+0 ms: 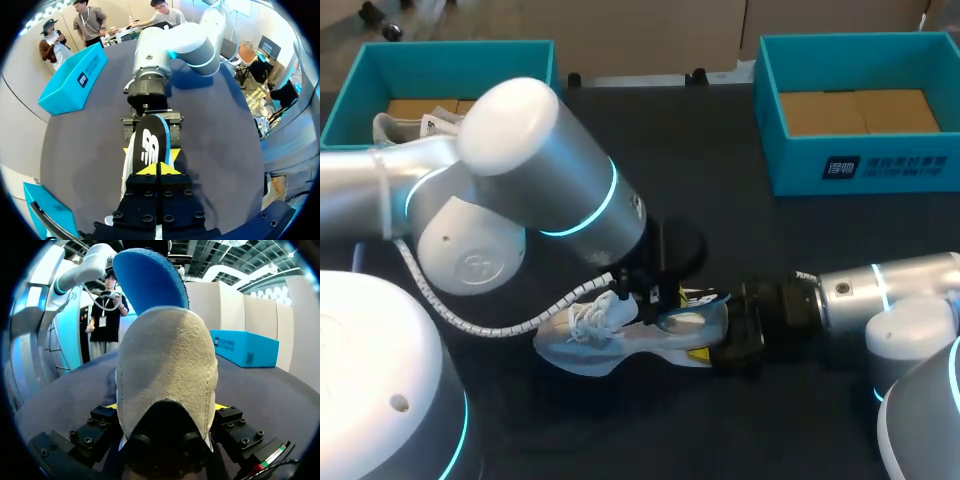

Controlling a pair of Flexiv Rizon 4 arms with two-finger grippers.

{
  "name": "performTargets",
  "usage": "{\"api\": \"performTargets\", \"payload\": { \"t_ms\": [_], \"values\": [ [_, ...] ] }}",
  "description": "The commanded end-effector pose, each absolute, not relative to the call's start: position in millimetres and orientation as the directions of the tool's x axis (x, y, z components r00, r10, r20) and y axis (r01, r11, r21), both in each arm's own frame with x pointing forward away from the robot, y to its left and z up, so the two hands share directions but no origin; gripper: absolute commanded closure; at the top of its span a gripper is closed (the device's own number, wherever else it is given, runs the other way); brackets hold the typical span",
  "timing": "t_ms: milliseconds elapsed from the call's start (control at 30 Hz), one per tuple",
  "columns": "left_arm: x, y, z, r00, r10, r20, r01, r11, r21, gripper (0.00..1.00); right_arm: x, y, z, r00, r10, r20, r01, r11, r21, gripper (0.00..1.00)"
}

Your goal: Take the shoe out of the shoebox, open the shoe tongue, remove and reinsert the insole, then place the shoe into the shoebox

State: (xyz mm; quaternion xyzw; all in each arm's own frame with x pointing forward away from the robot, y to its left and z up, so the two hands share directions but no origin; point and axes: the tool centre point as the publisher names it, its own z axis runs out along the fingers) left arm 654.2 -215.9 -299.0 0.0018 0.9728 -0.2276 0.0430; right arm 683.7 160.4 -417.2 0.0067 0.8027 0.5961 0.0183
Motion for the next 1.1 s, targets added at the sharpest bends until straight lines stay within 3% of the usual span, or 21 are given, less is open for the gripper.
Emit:
{"api": "performTargets", "payload": {
  "t_ms": [33,200,233,300,400,500,800,1100],
  "values": [
    [652.0,-208.4,-290.1,-0.996,-0.018,-0.091,0.026,0.889,-0.456,1.0,682.9,160.9,-416.3,-0.999,0.034,-0.023,-0.012,0.292,0.956,1.0],
    [643.2,-199.9,-280.4,-0.993,-0.019,-0.117,0.04,0.876,-0.481,1.0,682.9,160.9,-416.3,-0.999,0.034,-0.023,-0.012,0.292,0.956,1.0],
    [640.0,-198.5,-279.3,-0.992,-0.019,-0.128,0.046,0.872,-0.487,0.79,682.9,160.9,-416.3,-0.999,0.034,-0.023,-0.012,0.292,0.956,1.0],
    [635.8,-197.7,-279.9,-0.988,-0.02,-0.153,0.059,0.869,-0.491,0.62,682.9,160.9,-416.3,-0.999,0.034,-0.023,-0.012,0.292,0.956,1.0],
    [633.3,-198.7,-285.5,-0.986,-0.022,-0.165,0.063,0.868,-0.492,0.45,682.9,160.9,-416.3,-0.999,0.034,-0.023,-0.012,0.292,0.956,1.0],
    [634.7,-200.6,-293.0,-0.987,-0.026,-0.159,0.055,0.874,-0.483,0.39,682.9,160.9,-416.3,-0.999,0.034,-0.023,-0.012,0.292,0.956,1.0],
    [637.6,-204.4,-308.2,-0.98,-0.05,-0.193,0.051,0.874,-0.484,0.36,682.9,160.9,-416.3,-0.999,0.034,-0.023,-0.012,0.292,0.956,1.0],
    [634.7,-210.7,-319.1,-0.953,-0.115,-0.281,0.039,0.872,-0.488,0.46,682.9,160.9,-416.3,-0.999,0.034,-0.023,-0.012,0.292,0.956,1.0]
  ]
}}
